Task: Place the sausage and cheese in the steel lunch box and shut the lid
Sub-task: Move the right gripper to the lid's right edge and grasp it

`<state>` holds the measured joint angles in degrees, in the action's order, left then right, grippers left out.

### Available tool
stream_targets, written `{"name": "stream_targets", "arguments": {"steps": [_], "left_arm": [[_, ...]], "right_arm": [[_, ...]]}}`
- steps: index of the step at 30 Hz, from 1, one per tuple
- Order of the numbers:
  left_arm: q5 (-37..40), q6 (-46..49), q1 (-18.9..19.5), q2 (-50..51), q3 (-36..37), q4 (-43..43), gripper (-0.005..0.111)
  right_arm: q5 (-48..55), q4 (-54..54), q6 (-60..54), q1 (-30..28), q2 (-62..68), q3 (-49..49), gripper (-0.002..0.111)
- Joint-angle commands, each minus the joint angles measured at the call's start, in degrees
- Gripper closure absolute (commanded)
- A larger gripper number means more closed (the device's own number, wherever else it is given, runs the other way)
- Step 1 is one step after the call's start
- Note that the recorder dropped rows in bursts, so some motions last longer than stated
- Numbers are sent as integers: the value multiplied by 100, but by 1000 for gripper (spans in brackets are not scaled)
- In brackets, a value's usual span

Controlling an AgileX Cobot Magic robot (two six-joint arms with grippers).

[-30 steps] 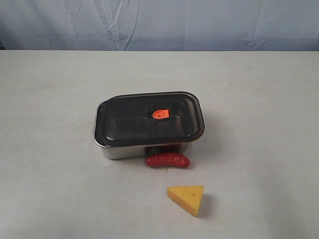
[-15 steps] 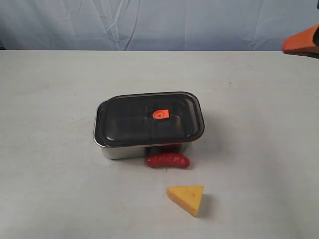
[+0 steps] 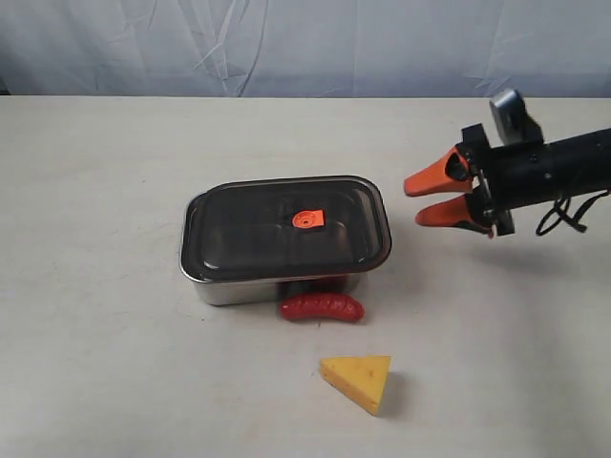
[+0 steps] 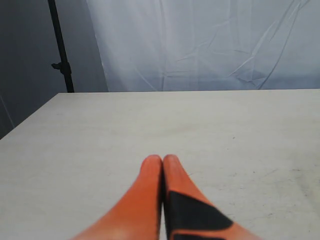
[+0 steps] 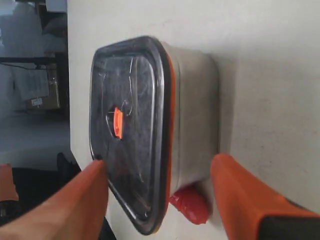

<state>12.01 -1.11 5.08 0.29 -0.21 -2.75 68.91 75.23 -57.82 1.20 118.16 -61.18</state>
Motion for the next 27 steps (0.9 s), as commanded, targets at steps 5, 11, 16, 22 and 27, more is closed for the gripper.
{"name": "stream_targets", "arguments": {"steps": [5, 11, 16, 22, 27], "left_arm": [[-35, 5, -9, -29, 21, 4, 107], [-35, 5, -9, -29, 21, 4, 107], [-35, 5, -9, -29, 21, 4, 107], [-35, 5, -9, -29, 21, 4, 107], [-35, 5, -9, -29, 21, 4, 107]], "right_arm": [[106, 261, -469, 502, 434, -35, 49], [106, 313, -522, 541, 434, -35, 51], [106, 313, -522, 565, 434, -35, 74], [106, 313, -522, 565, 434, -35, 77], [106, 313, -522, 576, 434, -35, 60]]}}
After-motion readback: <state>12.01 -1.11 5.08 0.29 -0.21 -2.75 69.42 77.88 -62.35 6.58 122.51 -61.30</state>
